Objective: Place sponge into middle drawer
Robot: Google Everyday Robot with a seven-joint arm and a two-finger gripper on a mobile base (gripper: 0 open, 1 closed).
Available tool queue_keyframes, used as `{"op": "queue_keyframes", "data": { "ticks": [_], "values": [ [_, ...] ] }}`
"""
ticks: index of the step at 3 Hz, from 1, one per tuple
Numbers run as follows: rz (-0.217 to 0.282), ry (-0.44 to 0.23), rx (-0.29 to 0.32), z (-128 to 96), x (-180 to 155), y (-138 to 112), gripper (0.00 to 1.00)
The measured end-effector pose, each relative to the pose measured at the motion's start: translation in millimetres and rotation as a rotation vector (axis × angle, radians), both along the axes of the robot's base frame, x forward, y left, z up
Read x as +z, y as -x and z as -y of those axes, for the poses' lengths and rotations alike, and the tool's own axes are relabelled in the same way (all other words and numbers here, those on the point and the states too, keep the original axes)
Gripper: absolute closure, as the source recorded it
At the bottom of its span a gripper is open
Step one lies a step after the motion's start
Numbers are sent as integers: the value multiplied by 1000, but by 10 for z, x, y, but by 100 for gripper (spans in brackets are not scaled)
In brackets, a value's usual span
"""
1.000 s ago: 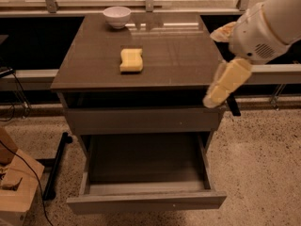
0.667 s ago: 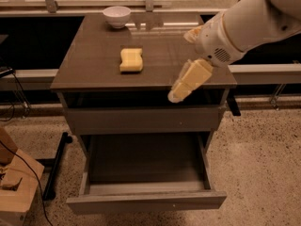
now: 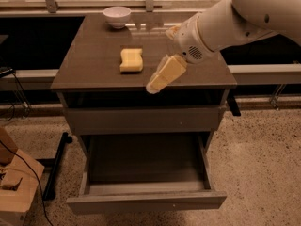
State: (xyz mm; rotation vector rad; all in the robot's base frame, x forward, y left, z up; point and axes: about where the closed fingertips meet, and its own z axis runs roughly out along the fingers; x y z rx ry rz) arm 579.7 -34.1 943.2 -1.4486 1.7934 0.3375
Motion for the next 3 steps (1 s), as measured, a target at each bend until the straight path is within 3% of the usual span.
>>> {"op": "queue_keyframes", "data": {
  "ticks": [1,3],
  "values": [
    [-4,-9,-38,-72,-60,-53,0],
    [-4,-140,-73,-460,-358,-652,0]
  ]
}}
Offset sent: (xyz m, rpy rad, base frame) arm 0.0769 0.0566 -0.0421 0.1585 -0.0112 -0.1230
